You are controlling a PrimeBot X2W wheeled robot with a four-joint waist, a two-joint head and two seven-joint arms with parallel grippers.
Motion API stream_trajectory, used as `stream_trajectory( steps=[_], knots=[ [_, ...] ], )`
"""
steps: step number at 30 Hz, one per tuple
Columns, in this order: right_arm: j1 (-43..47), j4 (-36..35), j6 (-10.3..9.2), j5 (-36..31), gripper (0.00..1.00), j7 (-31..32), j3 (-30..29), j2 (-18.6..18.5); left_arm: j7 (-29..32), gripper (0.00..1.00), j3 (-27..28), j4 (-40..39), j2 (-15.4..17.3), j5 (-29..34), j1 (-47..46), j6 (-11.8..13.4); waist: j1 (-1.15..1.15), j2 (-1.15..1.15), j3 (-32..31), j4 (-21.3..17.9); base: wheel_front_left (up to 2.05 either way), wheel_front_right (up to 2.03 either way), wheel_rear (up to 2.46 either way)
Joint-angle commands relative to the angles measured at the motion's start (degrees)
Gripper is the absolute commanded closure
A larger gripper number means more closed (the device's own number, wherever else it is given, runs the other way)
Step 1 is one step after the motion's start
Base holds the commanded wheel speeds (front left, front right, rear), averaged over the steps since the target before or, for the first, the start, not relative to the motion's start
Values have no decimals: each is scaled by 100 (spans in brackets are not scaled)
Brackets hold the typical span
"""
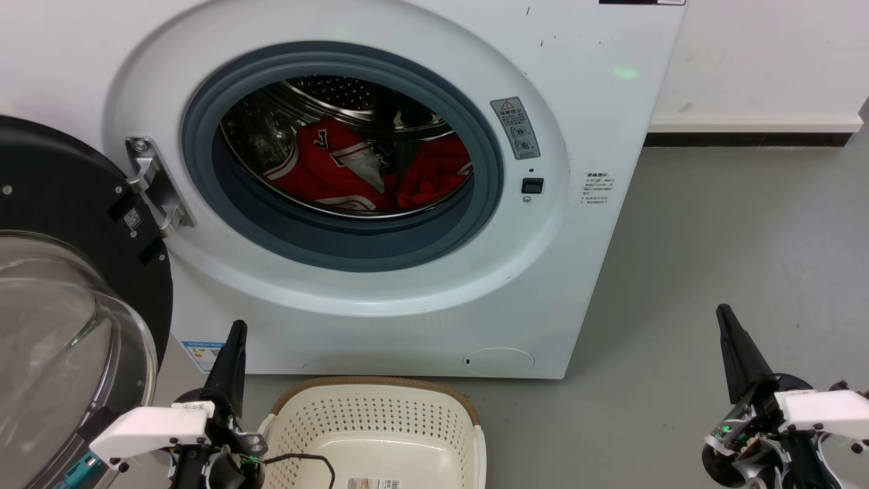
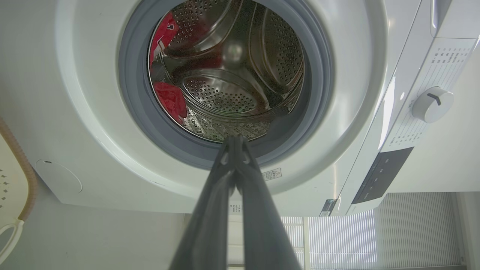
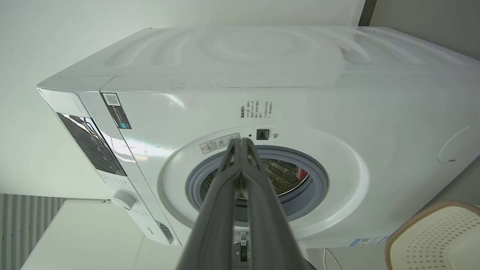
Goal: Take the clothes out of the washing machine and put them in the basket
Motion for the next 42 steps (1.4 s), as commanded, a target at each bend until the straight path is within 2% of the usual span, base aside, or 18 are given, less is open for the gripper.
stream_trajectory(
  steps=[1, 15, 16, 18, 19, 20, 26, 33, 34, 42],
  knots=[
    [-81, 5, -3, 11, 100, -3, -2, -30, 4, 100, 15, -7, -14, -2, -35, -9, 0, 0, 0, 0, 0, 0, 0],
    [-81, 5, -3, 11, 100, -4, -2, -30, 4, 100, 15, -7, -14, -1, -35, -9, 0, 0, 0, 0, 0, 0, 0],
    [1, -1, 0, -1, 0, -4, 0, 0, -3, 0, -1, -2, 0, 0, 0, 0, 0, 0, 0, 0, 0, 0, 0],
    [60, 88, 0, -2, 0, -7, 7, 13, -8, 0, -19, 86, -7, 0, 60, 1, 0, 0, 1, 0, 0, 0, 0],
    [113, 135, -1, -4, 100, -9, 10, 20, -10, 100, -28, 132, -11, 1, 119, 1, 0, 0, 1, 0, 0, 0, 0],
    [141, 140, 0, -12, 0, -29, 17, 20, -31, 0, -38, 128, -13, 3, 142, 1, 0, 0, 1, 0, 0, 0, 0],
    [219, 74, 0, -252, 0, -208, 1, 17, -210, 0, -47, -6, -12, 269, 185, 1, 0, 0, 3, 0, 0, 0, 0],
    [280, -114, 0, -1019, 0, -374, -42, 14, -376, 0, -47, -193, -11, 944, 208, 94, 0, 0, 8, -2, 0, 0, 0],
    [305, -196, 0, -1295, 0, -427, -42, 13, -429, 0, -74, -269, -11, 1201, 225, 149, 0, 0, 11, -2, 0, 0, 0],
    [417, -517, 0, -2284, 0, -602, 30, 9, -604, 0, -219, -500, -9, 2127, 289, 366, 0, 0, 18, -2, 0, 0, 0]
  ],
)
